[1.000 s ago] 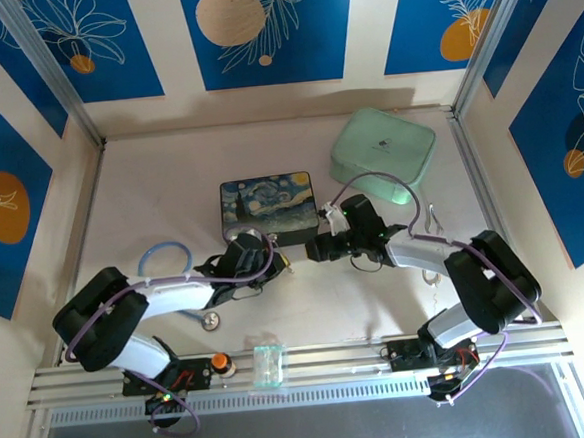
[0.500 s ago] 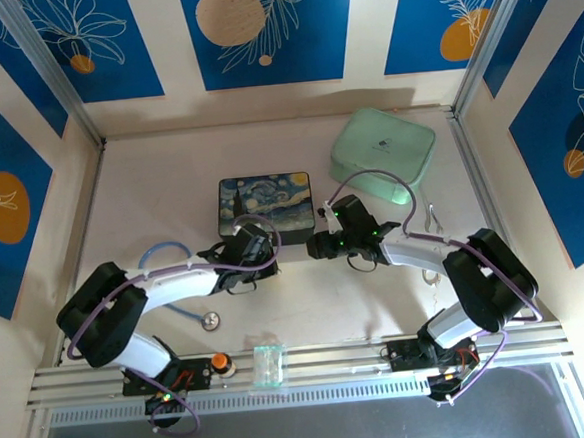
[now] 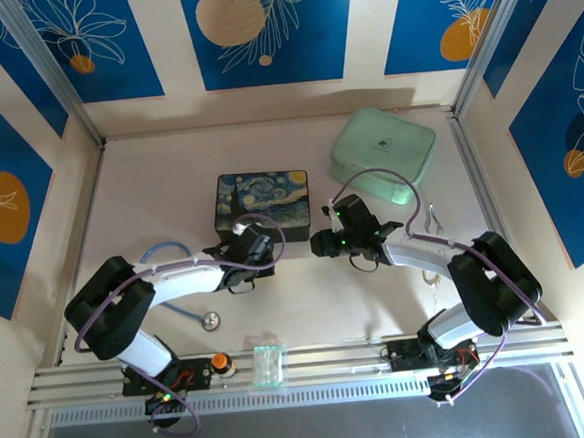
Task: Unlock the padlock with the key
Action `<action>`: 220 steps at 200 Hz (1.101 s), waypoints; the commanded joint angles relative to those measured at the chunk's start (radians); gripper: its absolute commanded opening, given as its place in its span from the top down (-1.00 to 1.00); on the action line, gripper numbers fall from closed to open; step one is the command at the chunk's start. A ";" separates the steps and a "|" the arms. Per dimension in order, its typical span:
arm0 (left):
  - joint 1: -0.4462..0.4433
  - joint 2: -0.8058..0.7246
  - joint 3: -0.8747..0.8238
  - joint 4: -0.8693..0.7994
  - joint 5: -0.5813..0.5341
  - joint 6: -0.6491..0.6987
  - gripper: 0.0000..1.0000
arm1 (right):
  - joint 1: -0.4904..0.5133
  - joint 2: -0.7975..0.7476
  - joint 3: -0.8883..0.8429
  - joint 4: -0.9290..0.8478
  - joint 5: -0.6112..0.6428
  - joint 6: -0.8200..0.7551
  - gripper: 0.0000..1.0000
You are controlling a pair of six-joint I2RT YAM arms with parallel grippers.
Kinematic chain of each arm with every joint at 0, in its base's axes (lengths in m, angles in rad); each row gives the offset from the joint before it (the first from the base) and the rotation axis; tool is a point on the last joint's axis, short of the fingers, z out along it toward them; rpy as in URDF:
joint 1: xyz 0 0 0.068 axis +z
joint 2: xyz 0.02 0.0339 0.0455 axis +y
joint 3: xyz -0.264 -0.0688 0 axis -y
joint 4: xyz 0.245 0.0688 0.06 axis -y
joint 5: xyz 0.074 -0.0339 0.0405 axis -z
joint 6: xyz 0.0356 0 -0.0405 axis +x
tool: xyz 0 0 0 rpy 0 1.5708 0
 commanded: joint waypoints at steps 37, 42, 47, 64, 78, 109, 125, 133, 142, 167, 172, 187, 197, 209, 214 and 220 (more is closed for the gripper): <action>-0.048 0.049 0.070 -0.232 -0.237 0.075 0.59 | -0.005 -0.024 -0.005 -0.015 0.034 0.016 0.10; -0.052 0.055 0.077 -0.242 -0.252 0.080 0.59 | -0.005 -0.023 -0.006 -0.015 0.035 0.016 0.10; -0.055 0.061 0.082 -0.249 -0.260 0.084 0.60 | -0.006 -0.024 -0.007 -0.015 0.038 0.017 0.10; -0.060 0.078 0.093 -0.266 -0.278 0.084 0.59 | -0.010 -0.024 -0.011 -0.015 0.039 0.019 0.10; -0.066 0.082 0.092 -0.261 -0.274 0.079 0.58 | -0.012 -0.028 -0.016 -0.014 0.038 0.020 0.10; -0.099 0.074 0.106 -0.271 -0.299 0.063 0.44 | -0.017 -0.031 -0.024 -0.008 0.035 0.022 0.10; -0.113 0.073 0.107 -0.264 -0.303 0.055 0.38 | -0.021 -0.029 -0.030 -0.004 0.035 0.025 0.10; -0.126 0.074 0.112 -0.271 -0.321 0.054 0.38 | -0.022 -0.029 -0.033 -0.001 0.033 0.025 0.10; -0.138 0.078 0.122 -0.285 -0.340 0.048 0.37 | -0.023 -0.028 -0.036 0.001 0.033 0.027 0.10; -0.151 0.096 0.131 -0.289 -0.358 0.050 0.34 | -0.028 -0.028 -0.053 0.022 0.026 0.031 0.10; -0.155 0.101 0.135 -0.295 -0.366 0.052 0.34 | -0.029 -0.026 -0.053 0.023 0.023 0.031 0.10; -0.169 0.116 0.158 -0.325 -0.399 0.055 0.35 | -0.031 -0.022 -0.055 0.025 0.022 0.032 0.10; -0.175 0.124 0.167 -0.336 -0.412 0.058 0.35 | -0.031 -0.020 -0.056 0.029 0.021 0.033 0.11; -0.180 0.131 0.170 -0.333 -0.416 0.064 0.35 | -0.032 -0.018 -0.058 0.032 0.021 0.034 0.10; -0.183 0.132 0.173 -0.338 -0.420 0.066 0.35 | -0.032 -0.016 -0.058 0.034 0.019 0.033 0.10; -0.186 0.135 0.177 -0.344 -0.427 0.065 0.35 | -0.032 -0.015 -0.058 0.034 0.019 0.033 0.10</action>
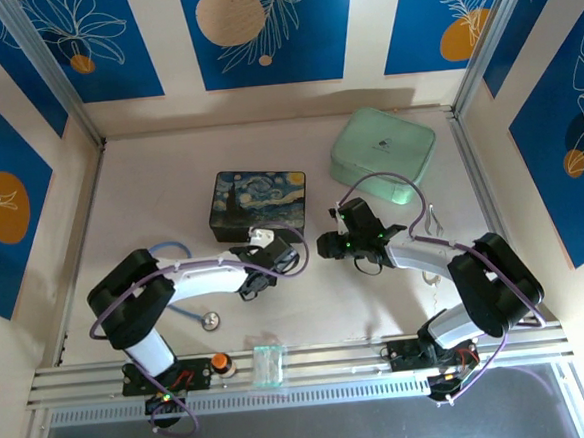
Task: Unlock the padlock with the key
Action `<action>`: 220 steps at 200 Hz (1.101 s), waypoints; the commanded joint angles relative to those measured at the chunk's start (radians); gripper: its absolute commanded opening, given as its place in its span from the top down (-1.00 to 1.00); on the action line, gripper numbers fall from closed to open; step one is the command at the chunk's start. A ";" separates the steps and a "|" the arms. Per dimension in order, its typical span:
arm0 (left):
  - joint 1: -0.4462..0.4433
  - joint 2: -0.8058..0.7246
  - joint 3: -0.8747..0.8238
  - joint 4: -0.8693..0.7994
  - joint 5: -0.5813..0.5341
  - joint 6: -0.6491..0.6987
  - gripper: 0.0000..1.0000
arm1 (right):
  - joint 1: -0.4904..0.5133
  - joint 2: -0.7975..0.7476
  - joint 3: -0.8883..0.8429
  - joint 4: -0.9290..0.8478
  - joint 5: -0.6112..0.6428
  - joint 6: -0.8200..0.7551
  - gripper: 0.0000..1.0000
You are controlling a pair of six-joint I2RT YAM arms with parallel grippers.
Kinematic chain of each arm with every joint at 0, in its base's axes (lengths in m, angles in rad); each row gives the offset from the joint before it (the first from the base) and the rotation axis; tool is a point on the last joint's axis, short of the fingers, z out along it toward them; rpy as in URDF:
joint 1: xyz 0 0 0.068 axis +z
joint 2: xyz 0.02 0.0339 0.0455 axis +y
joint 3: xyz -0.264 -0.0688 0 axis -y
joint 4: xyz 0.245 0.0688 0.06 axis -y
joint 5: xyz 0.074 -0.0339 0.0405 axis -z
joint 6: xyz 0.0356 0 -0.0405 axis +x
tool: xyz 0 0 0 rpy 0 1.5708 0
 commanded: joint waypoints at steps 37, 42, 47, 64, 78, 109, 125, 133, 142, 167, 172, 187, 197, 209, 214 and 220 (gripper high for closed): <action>-0.058 0.023 0.060 -0.090 -0.101 0.009 0.36 | -0.008 -0.008 -0.018 0.021 -0.011 0.012 0.11; -0.061 0.023 0.063 -0.091 -0.095 0.008 0.36 | -0.008 -0.008 -0.018 0.021 -0.011 0.012 0.11; -0.064 0.022 0.065 -0.091 -0.092 0.004 0.36 | -0.008 -0.008 -0.020 0.023 -0.011 0.013 0.11; -0.074 0.015 0.062 -0.082 -0.058 -0.014 0.36 | -0.008 -0.012 -0.023 0.024 -0.015 0.014 0.11; -0.080 0.004 0.057 -0.070 -0.038 -0.026 0.36 | -0.008 -0.021 -0.030 0.034 -0.021 0.016 0.11; -0.076 -0.030 0.056 -0.070 -0.012 -0.033 0.24 | -0.006 -0.049 -0.052 0.076 -0.077 0.017 0.04; -0.066 -0.081 0.046 -0.052 0.014 -0.016 -0.32 | -0.001 -0.080 -0.066 0.097 -0.112 0.054 -0.63; -0.057 -0.112 0.038 -0.034 0.039 -0.003 -0.77 | 0.001 -0.094 -0.069 0.105 -0.135 0.070 -0.99; -0.040 -0.150 0.028 -0.016 0.069 0.003 -0.99 | 0.004 -0.112 -0.074 0.117 -0.157 0.079 -0.99; 0.022 -0.270 -0.021 0.054 0.154 0.016 -0.99 | 0.043 -0.141 -0.065 0.120 -0.169 0.082 -0.99; 0.040 -0.295 -0.029 0.065 0.180 0.016 -0.99 | 0.060 -0.145 -0.059 0.115 -0.159 0.077 -0.99; 0.113 -0.370 -0.059 0.087 0.262 0.008 -0.99 | 0.119 -0.147 -0.032 0.096 -0.105 0.070 -0.99; 0.167 -0.415 -0.075 0.097 0.314 0.009 -0.99 | 0.159 -0.136 -0.010 0.089 -0.072 0.077 -0.95; 0.230 -0.458 -0.089 0.104 0.369 0.012 -0.99 | 0.201 -0.111 0.016 0.088 -0.048 0.096 -0.92; 0.252 -0.470 -0.095 0.113 0.398 0.018 -0.99 | 0.214 -0.097 0.026 0.097 -0.050 0.103 -0.91; 0.279 -0.480 -0.104 0.127 0.432 0.027 -0.99 | 0.234 -0.077 0.042 0.100 -0.049 0.111 -0.94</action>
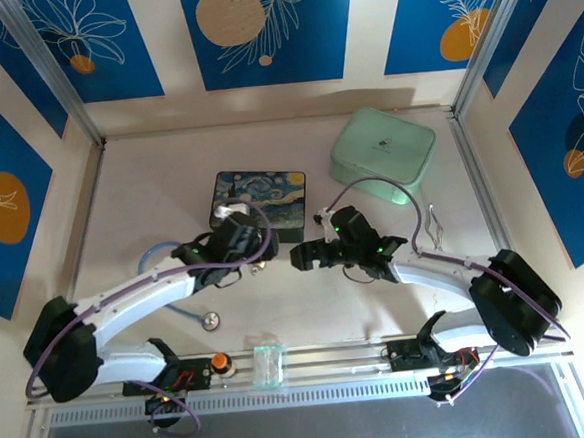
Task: Unlock the padlock with the key
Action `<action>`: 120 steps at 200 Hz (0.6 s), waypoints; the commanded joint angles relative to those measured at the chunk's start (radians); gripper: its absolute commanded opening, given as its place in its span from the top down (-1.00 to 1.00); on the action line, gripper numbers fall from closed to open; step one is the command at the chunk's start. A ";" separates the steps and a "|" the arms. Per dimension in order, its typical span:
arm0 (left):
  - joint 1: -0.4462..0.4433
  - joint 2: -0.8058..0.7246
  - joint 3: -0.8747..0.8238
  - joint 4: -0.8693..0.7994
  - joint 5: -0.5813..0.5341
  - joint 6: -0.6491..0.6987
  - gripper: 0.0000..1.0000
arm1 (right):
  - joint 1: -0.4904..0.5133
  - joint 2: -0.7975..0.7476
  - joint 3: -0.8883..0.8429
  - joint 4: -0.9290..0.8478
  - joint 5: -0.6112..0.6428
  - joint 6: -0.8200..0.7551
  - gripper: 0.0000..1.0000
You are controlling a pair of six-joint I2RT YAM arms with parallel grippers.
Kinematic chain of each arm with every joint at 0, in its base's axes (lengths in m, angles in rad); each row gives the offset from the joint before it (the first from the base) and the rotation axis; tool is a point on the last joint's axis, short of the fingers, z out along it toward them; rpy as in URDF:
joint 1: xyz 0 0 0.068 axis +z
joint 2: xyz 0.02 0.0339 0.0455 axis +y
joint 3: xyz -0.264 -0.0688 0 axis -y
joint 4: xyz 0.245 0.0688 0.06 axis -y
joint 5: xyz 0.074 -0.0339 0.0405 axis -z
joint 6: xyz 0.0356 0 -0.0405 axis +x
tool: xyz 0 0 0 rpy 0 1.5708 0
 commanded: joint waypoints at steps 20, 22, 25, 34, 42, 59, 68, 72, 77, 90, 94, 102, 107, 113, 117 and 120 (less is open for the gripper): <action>0.139 -0.078 -0.055 0.062 0.217 0.043 -0.99 | 0.122 0.125 0.147 -0.028 0.079 0.036 -0.99; 0.143 -0.080 -0.057 0.062 0.219 0.046 -0.99 | 0.129 0.139 0.154 -0.028 0.083 0.034 -0.99; 0.151 -0.082 -0.058 0.060 0.221 0.050 -0.99 | 0.137 0.148 0.164 -0.026 0.086 0.032 -0.98; 0.177 -0.084 -0.061 0.052 0.230 0.052 -0.99 | 0.154 0.196 0.196 -0.023 0.089 0.037 -0.95; 0.213 -0.083 -0.062 0.057 0.263 0.055 -0.99 | 0.161 0.238 0.230 -0.029 0.088 0.051 -0.89; 0.288 -0.083 -0.062 0.072 0.288 0.068 -0.99 | 0.165 0.318 0.286 -0.028 0.076 0.092 -0.68; 0.317 -0.081 -0.054 0.071 0.280 0.076 -0.99 | 0.166 0.350 0.304 -0.019 0.078 0.107 -0.50; 0.327 -0.080 -0.050 0.073 0.276 0.083 -0.99 | 0.167 0.358 0.311 -0.016 0.084 0.113 -0.44; 0.337 -0.077 -0.044 0.077 0.268 0.096 -0.99 | 0.167 0.371 0.319 -0.013 0.090 0.119 -0.37; 0.354 -0.055 -0.021 0.069 0.225 0.128 -1.00 | 0.167 0.401 0.344 -0.025 0.118 0.127 -0.26; 0.359 -0.045 -0.015 0.068 0.213 0.137 -1.00 | 0.167 0.411 0.353 -0.030 0.123 0.127 -0.24; 0.368 -0.027 -0.003 0.064 0.202 0.146 -1.00 | 0.165 0.425 0.364 -0.032 0.124 0.120 -0.20; 0.373 -0.017 -0.001 0.067 0.200 0.148 -1.00 | 0.166 0.436 0.370 -0.035 0.124 0.114 -0.17; 0.378 -0.009 -0.002 0.077 0.203 0.147 -1.00 | 0.164 0.450 0.380 -0.043 0.126 0.113 -0.16; 0.381 -0.007 -0.005 0.085 0.205 0.145 -1.00 | 0.164 0.458 0.386 -0.047 0.122 0.112 -0.16; 0.381 -0.004 -0.007 0.091 0.207 0.144 -1.00 | 0.162 0.464 0.390 -0.047 0.117 0.112 -0.16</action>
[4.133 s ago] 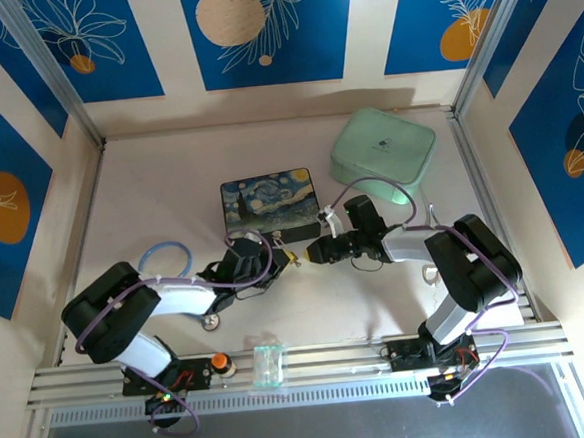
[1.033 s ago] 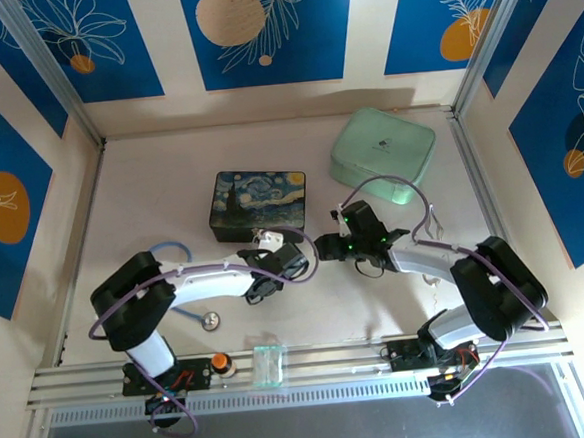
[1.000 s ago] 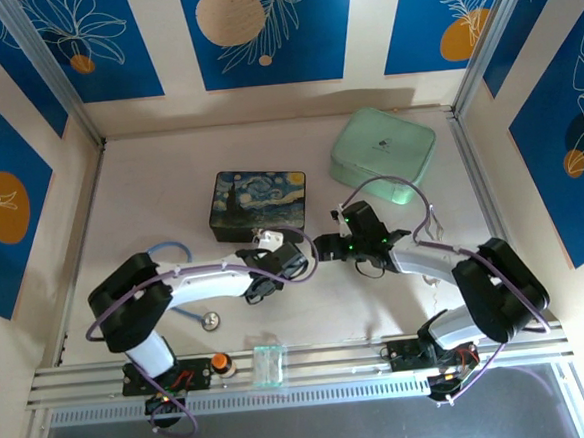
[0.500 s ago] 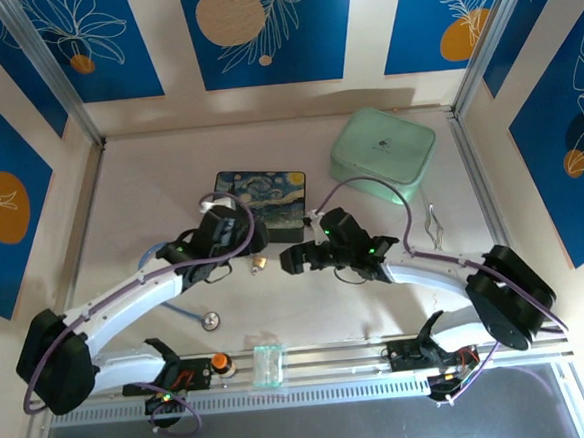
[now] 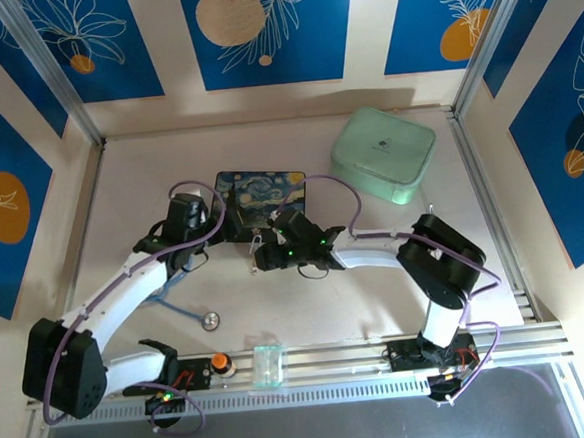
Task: Unlock the padlock with the key
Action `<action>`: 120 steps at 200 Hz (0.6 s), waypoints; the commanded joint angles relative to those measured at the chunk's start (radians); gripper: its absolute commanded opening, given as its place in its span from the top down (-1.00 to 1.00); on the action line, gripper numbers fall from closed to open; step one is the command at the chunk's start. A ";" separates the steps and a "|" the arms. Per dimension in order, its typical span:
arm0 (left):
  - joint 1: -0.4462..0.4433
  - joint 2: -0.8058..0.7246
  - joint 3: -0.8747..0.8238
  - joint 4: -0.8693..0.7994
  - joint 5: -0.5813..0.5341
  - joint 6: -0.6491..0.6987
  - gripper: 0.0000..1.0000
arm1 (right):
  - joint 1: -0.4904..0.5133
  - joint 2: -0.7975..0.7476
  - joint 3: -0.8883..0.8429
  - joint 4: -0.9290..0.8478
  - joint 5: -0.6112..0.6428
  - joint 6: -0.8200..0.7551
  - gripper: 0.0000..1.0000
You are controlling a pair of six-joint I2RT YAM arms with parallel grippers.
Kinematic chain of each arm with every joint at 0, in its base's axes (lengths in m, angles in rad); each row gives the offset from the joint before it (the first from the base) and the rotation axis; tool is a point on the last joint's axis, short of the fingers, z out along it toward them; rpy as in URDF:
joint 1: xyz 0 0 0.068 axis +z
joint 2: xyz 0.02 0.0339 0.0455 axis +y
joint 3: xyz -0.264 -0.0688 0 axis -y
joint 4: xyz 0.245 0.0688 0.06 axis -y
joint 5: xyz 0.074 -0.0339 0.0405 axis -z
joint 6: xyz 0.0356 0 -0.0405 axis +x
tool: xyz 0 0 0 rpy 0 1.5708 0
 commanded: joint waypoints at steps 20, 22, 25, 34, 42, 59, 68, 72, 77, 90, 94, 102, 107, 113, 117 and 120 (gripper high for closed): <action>0.022 0.036 0.020 0.059 -0.030 0.044 -1.00 | -0.001 0.064 0.053 -0.007 0.003 0.012 -0.18; 0.022 0.037 0.020 0.059 -0.033 0.045 -1.00 | 0.000 0.066 0.053 -0.003 0.001 0.011 -0.18; 0.022 0.038 0.020 0.059 -0.037 0.048 -1.00 | 0.000 0.069 0.054 0.000 0.000 0.011 -0.18; 0.022 0.044 0.022 0.062 -0.046 0.056 -1.00 | 0.002 0.080 0.060 -0.001 0.007 0.013 -0.18; 0.024 0.050 0.024 0.061 -0.055 0.062 -1.00 | 0.001 0.091 0.068 -0.004 0.009 0.012 -0.18; 0.024 0.063 0.029 0.061 -0.073 0.071 -1.00 | 0.000 0.109 0.080 -0.010 0.014 0.009 -0.17; 0.027 0.066 0.031 0.065 -0.079 0.074 -1.00 | -0.004 0.117 0.084 -0.003 0.003 0.009 -0.17; 0.027 0.068 0.030 0.067 -0.080 0.074 -1.00 | -0.006 0.120 0.083 0.005 -0.003 0.008 -0.17; 0.027 0.071 0.030 0.071 -0.079 0.076 -0.99 | -0.006 0.122 0.082 0.013 -0.007 0.008 -0.17; 0.027 0.078 0.032 0.074 -0.079 0.074 -0.99 | -0.005 0.125 0.084 0.026 -0.010 0.004 -0.16; 0.027 0.081 0.032 0.075 -0.079 0.074 -0.99 | -0.002 0.127 0.085 0.027 -0.007 0.001 -0.16; 0.027 0.083 0.031 0.078 -0.078 0.073 -0.99 | 0.003 0.129 0.089 0.023 -0.001 -0.005 -0.16; 0.027 0.084 0.030 0.079 -0.077 0.072 -0.99 | 0.005 0.133 0.092 0.017 0.005 -0.008 -0.16; 0.027 0.085 0.029 0.081 -0.080 0.072 -0.99 | 0.006 0.137 0.099 0.006 0.016 -0.013 -0.15; 0.026 0.084 0.029 0.079 -0.081 0.072 -0.99 | 0.011 0.141 0.105 -0.005 0.026 -0.016 -0.15; 0.026 0.084 0.028 0.081 -0.082 0.071 -0.99 | 0.014 0.145 0.110 -0.014 0.034 -0.017 -0.14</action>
